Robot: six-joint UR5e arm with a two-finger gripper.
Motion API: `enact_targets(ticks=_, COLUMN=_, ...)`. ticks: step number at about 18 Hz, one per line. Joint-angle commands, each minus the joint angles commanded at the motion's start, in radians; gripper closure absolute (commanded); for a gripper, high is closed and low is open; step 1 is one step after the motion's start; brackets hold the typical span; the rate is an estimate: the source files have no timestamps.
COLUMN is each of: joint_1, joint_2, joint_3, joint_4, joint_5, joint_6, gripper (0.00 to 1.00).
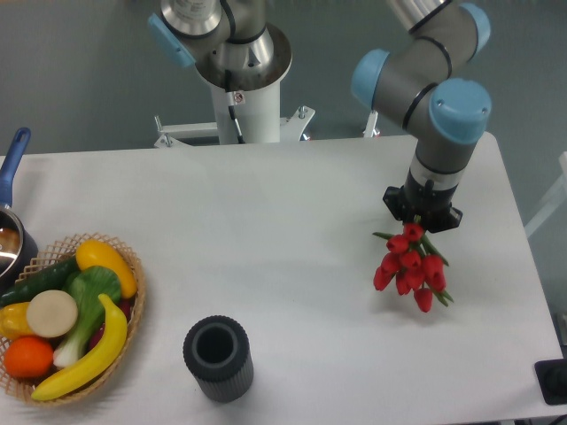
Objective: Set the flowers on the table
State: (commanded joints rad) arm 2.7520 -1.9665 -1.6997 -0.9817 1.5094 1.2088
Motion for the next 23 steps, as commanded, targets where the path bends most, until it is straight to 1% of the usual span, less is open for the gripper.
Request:
enact_targets(ticks=1, joint_1=-0.002, joint_2=-0.006, joint_3=0.000, joint_4=0.002, joint_5=0.000, joint_6=-0.002, gripper=0.76)
enact_targets(ticks=2, joint_1=-0.006, joint_2=-0.011, joint_3=0.000, joint_4=0.002, joint_5=0.000, joint_6=-0.002, gripper=0.69)
enact_targets(ticks=3, joint_1=-0.009, joint_2=-0.011, joint_3=0.000, joint_4=0.002, joint_5=0.000, joint_6=-0.003, gripper=0.56)
enact_targets(ticks=5, joint_1=-0.009, joint_2=-0.011, joint_3=0.000, joint_4=0.003, joint_5=0.000, joint_6=-0.017, gripper=0.00)
enact_targets(ticks=11, joint_1=-0.008, joint_2=-0.005, joint_3=0.003, joint_4=0.006, joint_5=-0.002, joint_6=-0.020, gripper=0.00)
enact_targets(ticks=14, joint_1=-0.005, joint_2=-0.003, joint_3=0.003, joint_4=0.046, joint_5=-0.003, joint_6=-0.014, gripper=0.00)
enact_targets(ticks=16, joint_1=0.000, joint_2=0.001, joint_3=0.002, joint_4=0.054, joint_5=-0.009, joint_6=-0.011, gripper=0.00)
enact_targets(ticks=20, joint_1=0.002, joint_2=0.003, joint_3=0.002, joint_4=0.057, joint_5=-0.012, joint_6=-0.005, gripper=0.00)
enact_targets(ticks=23, joint_1=0.005, joint_2=0.018, joint_3=-0.008, joint_4=0.057, joint_5=-0.011, joint_6=-0.005, gripper=0.00)
